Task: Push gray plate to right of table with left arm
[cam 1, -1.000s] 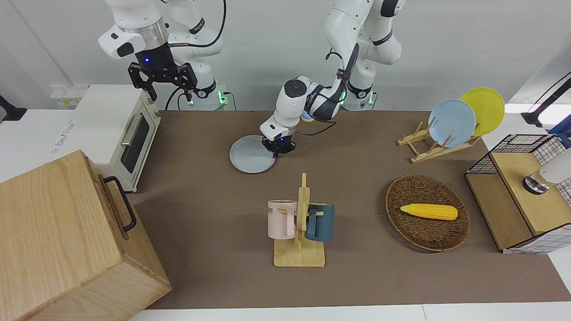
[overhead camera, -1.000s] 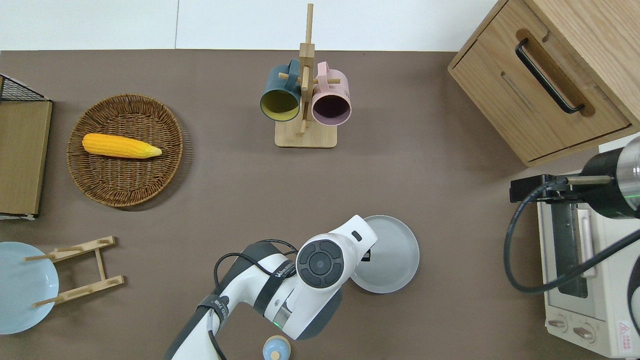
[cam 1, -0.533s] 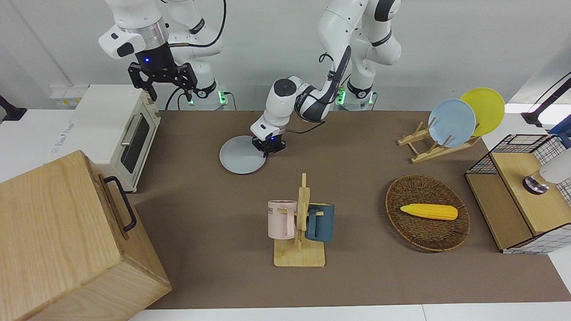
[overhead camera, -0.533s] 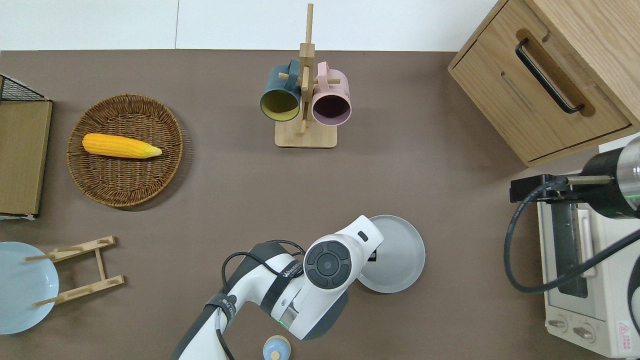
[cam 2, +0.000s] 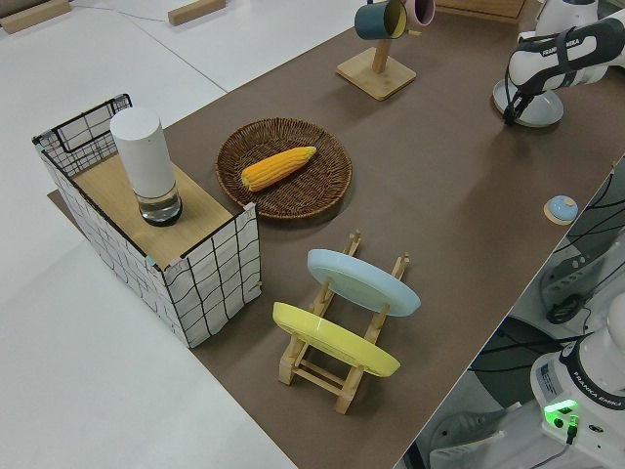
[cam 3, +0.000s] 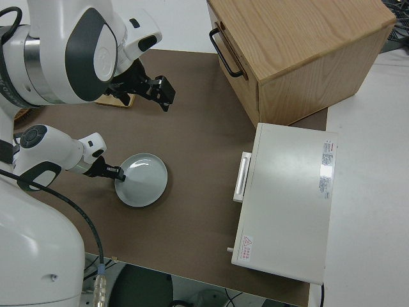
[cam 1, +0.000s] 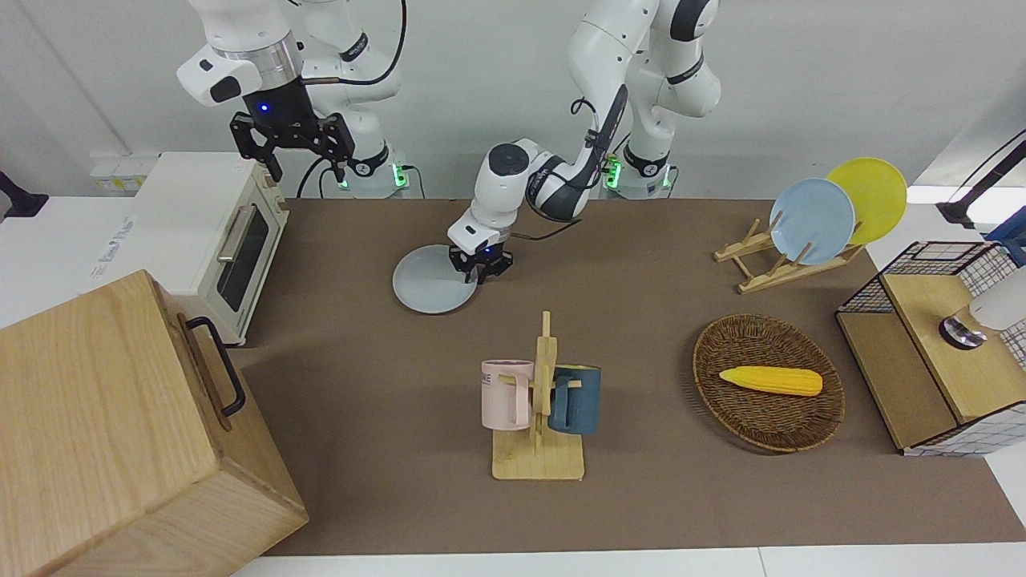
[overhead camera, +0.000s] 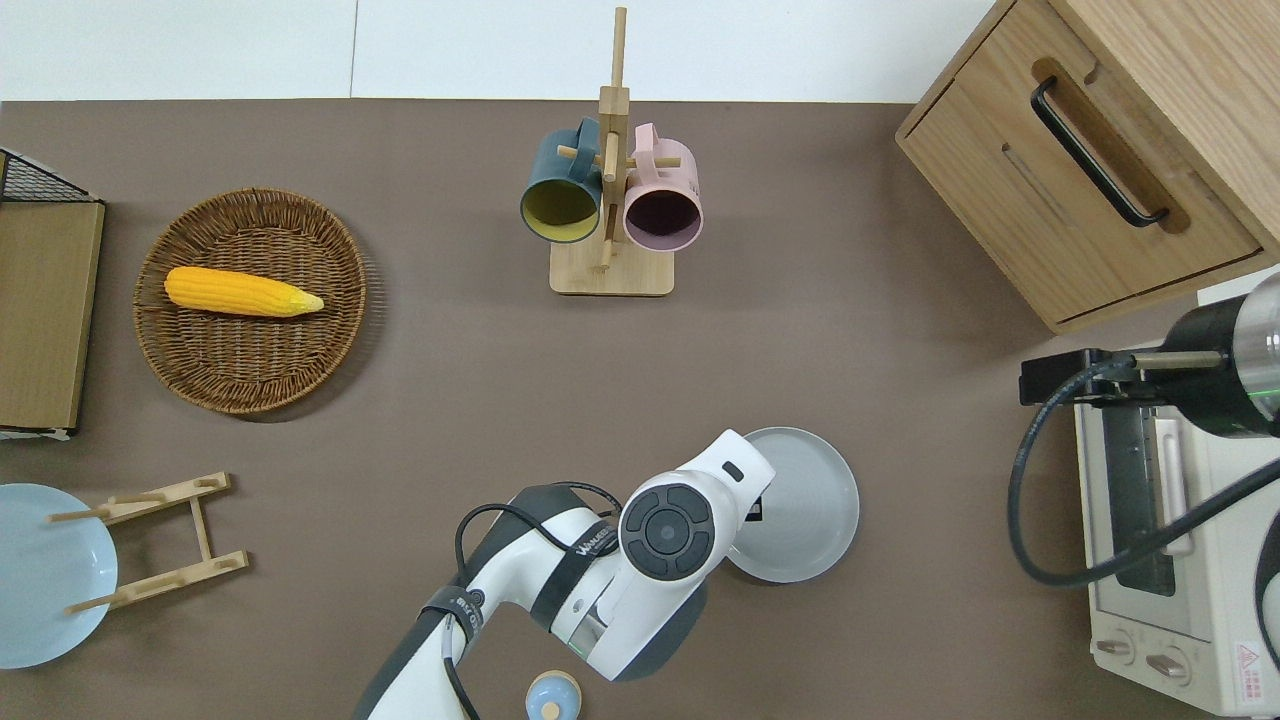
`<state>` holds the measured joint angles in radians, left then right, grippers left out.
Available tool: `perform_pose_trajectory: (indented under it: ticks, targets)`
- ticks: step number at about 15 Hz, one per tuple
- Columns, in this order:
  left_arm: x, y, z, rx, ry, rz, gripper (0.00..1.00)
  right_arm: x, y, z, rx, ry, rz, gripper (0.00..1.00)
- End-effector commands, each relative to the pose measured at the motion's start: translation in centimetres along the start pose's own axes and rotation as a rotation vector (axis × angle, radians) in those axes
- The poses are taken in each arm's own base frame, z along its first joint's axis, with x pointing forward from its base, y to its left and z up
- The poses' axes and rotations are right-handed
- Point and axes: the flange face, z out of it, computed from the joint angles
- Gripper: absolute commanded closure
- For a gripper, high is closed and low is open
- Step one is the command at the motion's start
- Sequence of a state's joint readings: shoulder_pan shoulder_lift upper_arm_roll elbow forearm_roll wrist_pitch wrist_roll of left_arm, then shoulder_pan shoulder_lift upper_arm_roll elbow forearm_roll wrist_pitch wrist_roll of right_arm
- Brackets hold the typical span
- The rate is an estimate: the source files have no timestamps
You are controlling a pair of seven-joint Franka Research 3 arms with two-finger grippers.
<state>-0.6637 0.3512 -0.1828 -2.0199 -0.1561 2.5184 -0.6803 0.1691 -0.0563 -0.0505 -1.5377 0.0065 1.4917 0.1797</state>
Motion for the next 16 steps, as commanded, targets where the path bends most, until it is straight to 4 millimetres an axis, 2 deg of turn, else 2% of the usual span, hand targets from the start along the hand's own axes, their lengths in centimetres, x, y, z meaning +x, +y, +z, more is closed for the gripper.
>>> perform_pose_trajectory:
  ticks: [1, 3, 11, 16]
  targets:
    - [0.2, -0.2, 0.1, 0.009, -0.012, -0.02, 0.02, 0.0, -0.1, -0.1, -0.001, -0.006, -0.004, 0.005]
    - [0.0, -0.2, -0.2, 0.015, -0.02, -0.014, 0.01, 0.0, -0.1, -0.1, -0.001, -0.006, -0.004, 0.005]
    - [0.4, -0.7, -3.7, 0.027, -0.028, -0.022, 0.01, 0.0, -0.1, -0.1, -0.002, -0.007, -0.003, 0.005]
    - [1.8, -3.1, -7.1, 0.061, -0.049, -0.013, 0.01, 0.0, -0.1, -0.1, -0.002, -0.007, -0.003, 0.005]
